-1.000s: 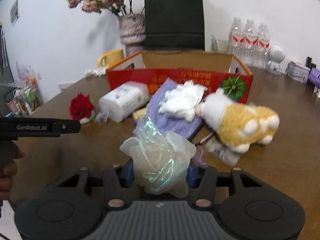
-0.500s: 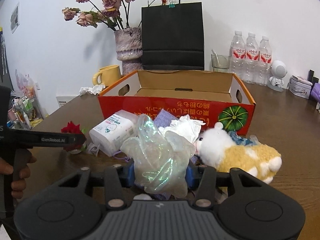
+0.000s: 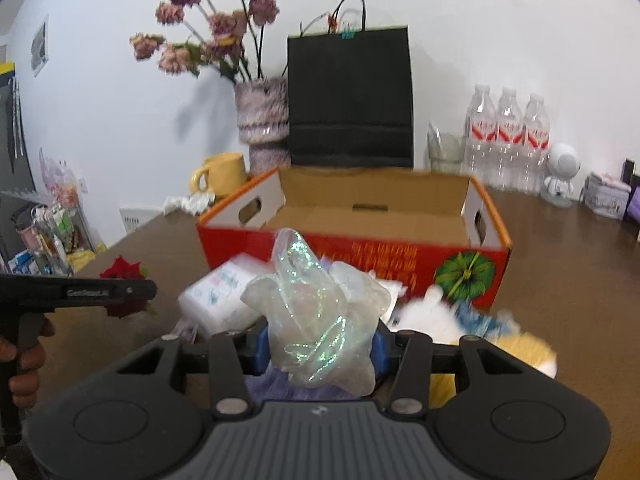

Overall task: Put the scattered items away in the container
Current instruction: 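Grasp the red rose with the left tool while the right tool grasps the iridescent bag, then drop the rose into the box with the left tool while the right tool drops the bag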

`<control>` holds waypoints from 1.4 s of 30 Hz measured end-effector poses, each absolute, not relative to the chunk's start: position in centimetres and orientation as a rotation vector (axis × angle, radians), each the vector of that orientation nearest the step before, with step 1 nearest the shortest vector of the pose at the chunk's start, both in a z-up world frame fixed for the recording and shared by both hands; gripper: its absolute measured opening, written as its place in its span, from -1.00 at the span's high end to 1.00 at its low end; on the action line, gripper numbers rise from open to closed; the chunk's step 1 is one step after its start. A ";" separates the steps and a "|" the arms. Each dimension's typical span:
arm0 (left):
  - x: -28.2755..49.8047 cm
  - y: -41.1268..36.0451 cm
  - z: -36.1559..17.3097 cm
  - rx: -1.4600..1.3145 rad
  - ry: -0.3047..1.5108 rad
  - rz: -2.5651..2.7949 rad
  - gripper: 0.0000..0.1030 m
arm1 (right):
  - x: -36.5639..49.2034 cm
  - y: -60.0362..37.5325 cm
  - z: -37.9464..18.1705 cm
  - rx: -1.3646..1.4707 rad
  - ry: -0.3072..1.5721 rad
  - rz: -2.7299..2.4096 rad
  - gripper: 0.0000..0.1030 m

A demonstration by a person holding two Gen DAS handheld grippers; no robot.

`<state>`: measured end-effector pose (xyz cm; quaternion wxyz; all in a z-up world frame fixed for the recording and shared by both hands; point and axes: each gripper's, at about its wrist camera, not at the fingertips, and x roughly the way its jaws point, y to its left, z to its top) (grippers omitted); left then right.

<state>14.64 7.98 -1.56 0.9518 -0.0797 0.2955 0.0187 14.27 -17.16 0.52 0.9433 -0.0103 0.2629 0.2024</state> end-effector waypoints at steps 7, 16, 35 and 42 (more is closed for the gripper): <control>17.9 5.6 3.4 -0.145 0.501 -0.072 0.21 | 18.3 -18.7 4.5 -0.001 0.413 0.385 0.12; 27.4 0.9 5.9 -0.141 0.541 -0.138 0.21 | 26.1 -19.6 7.3 -0.002 0.362 0.348 0.12; 38.6 -3.3 -1.0 -0.036 0.871 0.064 0.20 | 36.9 -18.2 -0.9 -0.066 0.666 0.326 0.12; 38.7 -3.8 -1.5 -0.004 0.894 0.092 0.14 | 37.3 -18.0 -1.5 -0.079 0.725 0.314 -0.02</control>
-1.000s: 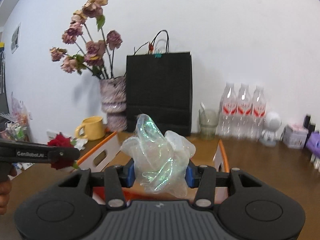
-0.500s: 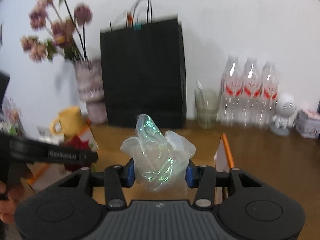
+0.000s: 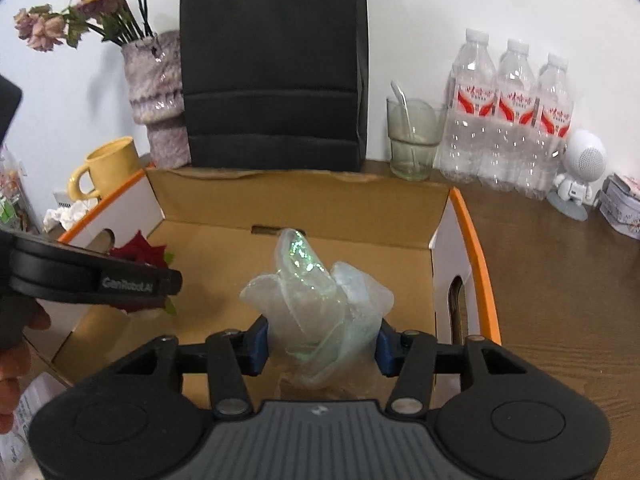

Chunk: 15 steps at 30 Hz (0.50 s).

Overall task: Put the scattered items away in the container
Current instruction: 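Drop the rose into the box with the left tool while the right tool drops the bag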

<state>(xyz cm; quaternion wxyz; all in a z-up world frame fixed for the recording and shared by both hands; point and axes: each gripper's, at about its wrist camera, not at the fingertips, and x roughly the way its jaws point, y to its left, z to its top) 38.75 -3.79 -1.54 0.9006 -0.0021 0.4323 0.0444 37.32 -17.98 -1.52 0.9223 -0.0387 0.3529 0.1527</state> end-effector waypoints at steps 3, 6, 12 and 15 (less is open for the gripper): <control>38.5 -3.8 -1.1 0.011 0.880 0.104 -0.07 | 37.4 -17.9 -1.6 -0.088 0.740 0.304 -0.29; 37.7 -3.6 0.0 0.042 0.829 0.126 -0.49 | 37.2 -17.8 -1.4 -0.095 0.741 0.311 -0.69; 35.5 -2.3 2.4 0.025 0.707 0.131 -1.00 | 36.2 -18.0 0.2 -0.058 0.724 0.341 -0.94; 34.1 -1.7 3.4 0.000 0.668 0.129 -1.00 | 35.3 -18.1 1.2 -0.059 0.692 0.343 -0.99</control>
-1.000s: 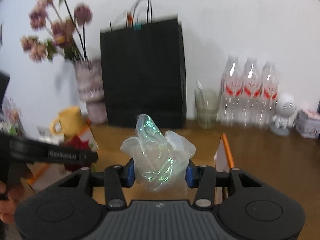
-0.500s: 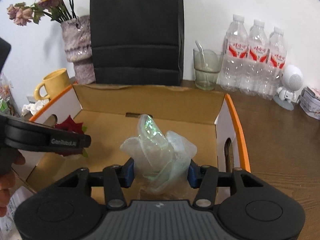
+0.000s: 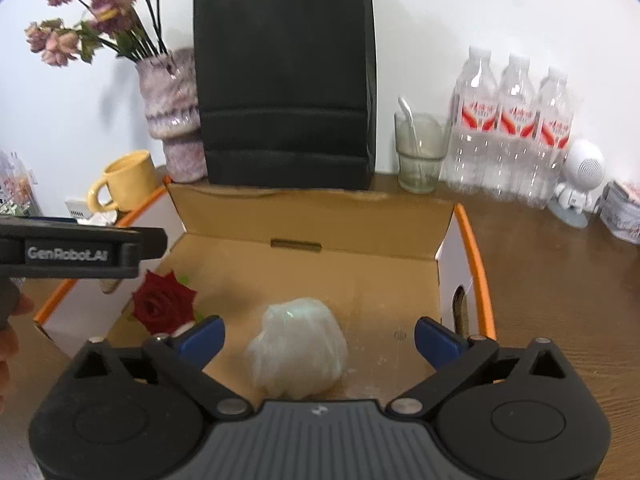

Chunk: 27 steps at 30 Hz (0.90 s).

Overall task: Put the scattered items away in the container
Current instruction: 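Drop the rose into the box with the left tool while the right tool drops the bag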

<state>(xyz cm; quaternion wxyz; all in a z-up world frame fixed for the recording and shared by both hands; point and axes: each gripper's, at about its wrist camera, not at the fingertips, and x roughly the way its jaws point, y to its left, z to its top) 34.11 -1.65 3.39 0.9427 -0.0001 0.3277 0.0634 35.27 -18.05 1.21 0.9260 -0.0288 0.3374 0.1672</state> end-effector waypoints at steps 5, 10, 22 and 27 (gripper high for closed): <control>31.5 -0.9 4.8 -0.019 0.622 0.137 -1.00 | 33.3 -17.9 2.9 -0.089 0.629 0.328 -1.00; 28.6 -0.2 6.1 -0.038 0.580 0.125 -1.00 | 30.8 -18.1 4.1 -0.105 0.583 0.304 -1.00; 20.9 0.9 7.6 -0.081 0.486 0.098 -1.00 | 21.3 -18.7 7.4 -0.100 0.435 0.315 -1.00; 17.3 1.1 7.6 -0.075 0.446 0.079 -1.00 | 17.5 -19.0 7.9 -0.103 0.398 0.318 -1.00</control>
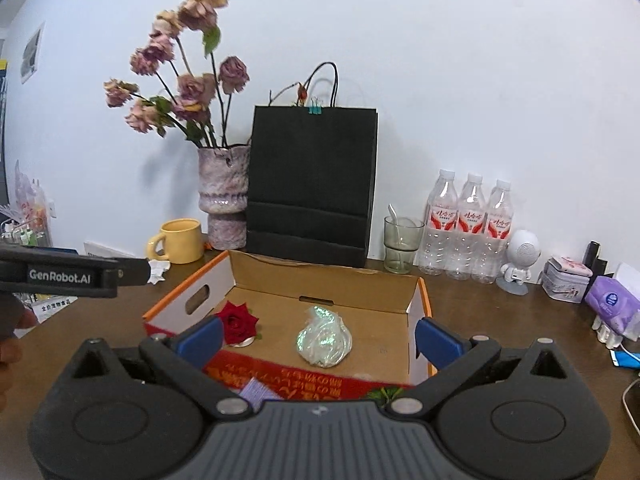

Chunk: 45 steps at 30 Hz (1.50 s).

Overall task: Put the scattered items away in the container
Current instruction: 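Drop the rose into the box with the left tool while the right tool drops the bag, then grasp the white cotton-bud box with the left tool while the right tool grasps the plush alpaca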

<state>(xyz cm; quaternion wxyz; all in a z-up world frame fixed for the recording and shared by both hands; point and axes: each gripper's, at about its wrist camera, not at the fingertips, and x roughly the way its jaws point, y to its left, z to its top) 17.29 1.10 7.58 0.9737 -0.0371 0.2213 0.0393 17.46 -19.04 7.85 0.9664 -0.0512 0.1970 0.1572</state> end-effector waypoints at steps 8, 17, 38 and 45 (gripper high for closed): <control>12.2 1.3 6.2 -0.073 0.447 0.048 -1.00 | 12.4 -19.4 6.7 -0.110 0.410 0.331 -1.00; 8.4 2.5 3.2 -0.064 0.474 0.037 -1.00 | 9.0 -21.0 3.3 -0.058 0.460 0.296 -1.00; 8.1 3.7 -1.7 -0.053 0.610 0.063 -1.00 | 9.0 -24.2 -2.1 0.007 0.579 0.228 -0.99; 12.7 2.0 -1.7 0.011 0.614 0.032 -1.00 | 12.6 -23.6 -1.5 -0.102 0.538 0.220 -0.93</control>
